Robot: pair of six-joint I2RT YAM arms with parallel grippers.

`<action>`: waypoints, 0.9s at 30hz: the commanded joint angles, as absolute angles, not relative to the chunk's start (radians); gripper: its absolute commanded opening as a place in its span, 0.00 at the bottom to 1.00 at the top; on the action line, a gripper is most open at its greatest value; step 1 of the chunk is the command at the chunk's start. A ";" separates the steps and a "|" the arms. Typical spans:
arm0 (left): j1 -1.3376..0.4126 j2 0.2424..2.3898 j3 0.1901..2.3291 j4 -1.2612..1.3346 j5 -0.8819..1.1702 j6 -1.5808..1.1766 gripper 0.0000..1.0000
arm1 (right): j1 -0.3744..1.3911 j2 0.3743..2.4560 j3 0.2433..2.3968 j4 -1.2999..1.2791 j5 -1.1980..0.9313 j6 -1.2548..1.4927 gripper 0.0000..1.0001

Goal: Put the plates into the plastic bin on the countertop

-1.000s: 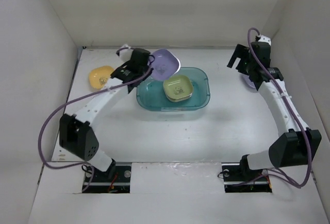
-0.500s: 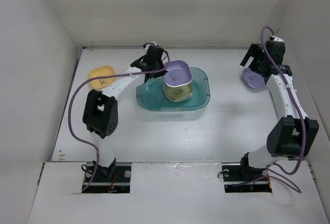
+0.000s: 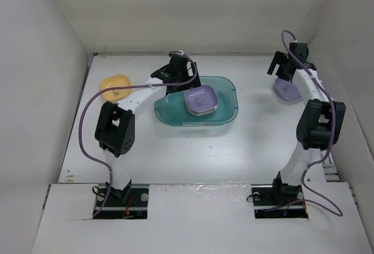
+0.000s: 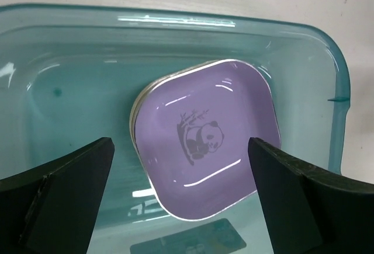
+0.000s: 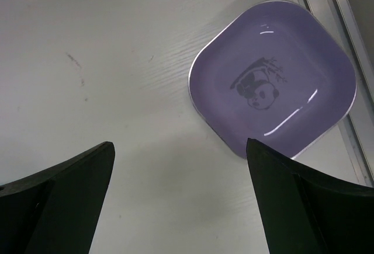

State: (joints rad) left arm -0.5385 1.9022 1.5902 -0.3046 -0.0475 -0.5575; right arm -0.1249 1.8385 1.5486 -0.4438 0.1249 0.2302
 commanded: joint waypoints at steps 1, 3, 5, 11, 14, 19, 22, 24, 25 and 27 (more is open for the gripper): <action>-0.566 1.778 1.566 -0.278 -0.023 -0.569 1.00 | -0.137 1.949 1.643 -0.458 0.178 0.196 1.00; -0.592 1.721 1.575 -0.326 -0.055 -0.569 1.00 | -0.137 2.044 1.724 -0.515 0.169 0.184 1.00; -0.604 1.691 1.586 -0.371 -0.077 -0.581 1.00 | -0.137 2.080 1.756 -0.515 0.199 0.184 1.00; -0.604 1.508 1.520 -0.416 -0.115 -0.600 1.00 | -0.137 2.190 1.829 -0.613 0.213 0.221 0.84; -0.594 1.441 1.493 -0.448 -0.152 -0.600 1.00 | -0.137 2.242 1.841 -0.641 0.169 0.230 0.63; -0.488 1.378 1.367 -0.422 -0.103 -0.620 1.00 | -0.053 2.232 1.861 -0.632 0.144 0.230 0.00; -0.413 1.355 1.298 -0.431 -0.155 -0.663 1.00 | 0.021 2.166 1.894 -0.632 0.191 0.230 0.00; -0.310 1.342 1.261 -0.417 -0.127 -0.689 1.00 | 0.055 2.100 1.930 -0.643 0.218 0.245 0.00; -0.273 1.326 1.240 -0.404 -0.083 -0.698 1.00 | 0.072 2.082 1.948 -0.666 0.227 0.245 0.00; -0.160 1.306 1.197 -0.394 -0.045 -0.698 1.00 | 0.135 2.048 2.020 -0.698 0.273 0.245 0.00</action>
